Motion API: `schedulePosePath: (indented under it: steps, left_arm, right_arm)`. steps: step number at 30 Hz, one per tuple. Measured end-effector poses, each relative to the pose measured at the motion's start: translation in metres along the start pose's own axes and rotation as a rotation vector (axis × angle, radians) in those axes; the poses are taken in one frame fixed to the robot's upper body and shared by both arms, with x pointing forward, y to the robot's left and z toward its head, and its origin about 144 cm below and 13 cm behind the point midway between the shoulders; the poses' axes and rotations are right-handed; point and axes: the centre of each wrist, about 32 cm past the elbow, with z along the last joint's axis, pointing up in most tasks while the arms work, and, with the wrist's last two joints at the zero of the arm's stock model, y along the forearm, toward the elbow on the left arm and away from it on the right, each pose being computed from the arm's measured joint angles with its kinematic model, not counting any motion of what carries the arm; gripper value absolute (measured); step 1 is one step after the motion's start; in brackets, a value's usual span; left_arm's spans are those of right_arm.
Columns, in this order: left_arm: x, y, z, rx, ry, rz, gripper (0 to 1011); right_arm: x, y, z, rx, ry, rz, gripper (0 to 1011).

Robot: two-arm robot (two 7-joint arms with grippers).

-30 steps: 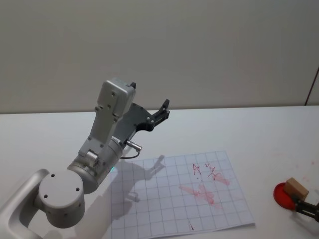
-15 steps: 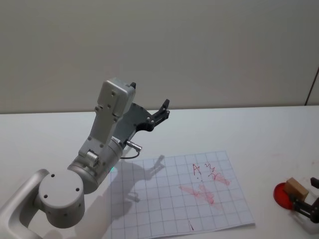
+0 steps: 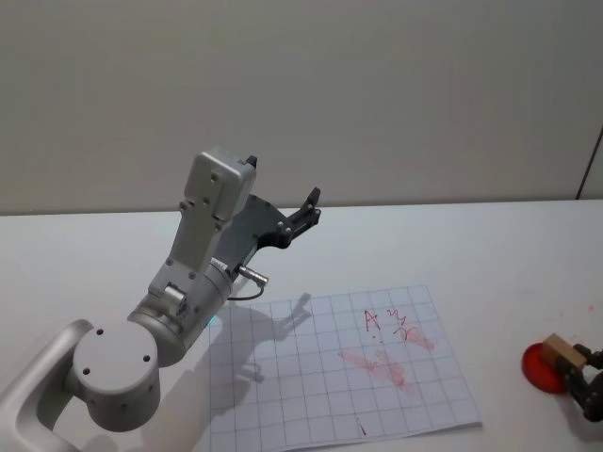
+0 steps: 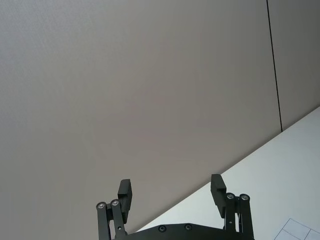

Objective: Use the one hand to pick up the stamp and affix it onto the A4 paper.

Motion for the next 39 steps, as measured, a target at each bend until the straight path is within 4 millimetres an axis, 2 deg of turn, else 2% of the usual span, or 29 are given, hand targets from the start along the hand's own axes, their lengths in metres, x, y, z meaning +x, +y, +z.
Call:
schedulePosePath:
  steps: [1,4,15,26,32,39]
  left_arm:
    - [0.000,0.000,0.000,0.000,0.000,0.000,1001]
    - [0.000,0.000,0.000,0.000,0.000,0.000,1001]
    - [0.000,0.000,0.000,0.000,0.000,0.000,1001]
    - [0.000,0.000,0.000,0.000,0.000,0.000,1001]
    - [0.000,0.000,0.000,0.000,0.000,0.000,1001]
    - [0.000,0.000,0.000,0.000,0.000,0.000,1001]
  right_arm:
    - [0.000,0.000,0.000,0.000,0.000,0.000,303]
    - [0.000,0.000,0.000,-0.001,0.000,0.001,218]
    - [0.000,0.003,0.003,0.026,-0.008,0.018,218]
    - [-0.004,0.012,0.016,0.132,-0.001,0.108,218]
    - [-0.011,0.024,0.024,0.182,0.008,0.197,218]
    - [-0.020,0.041,0.024,0.174,0.011,0.267,218]
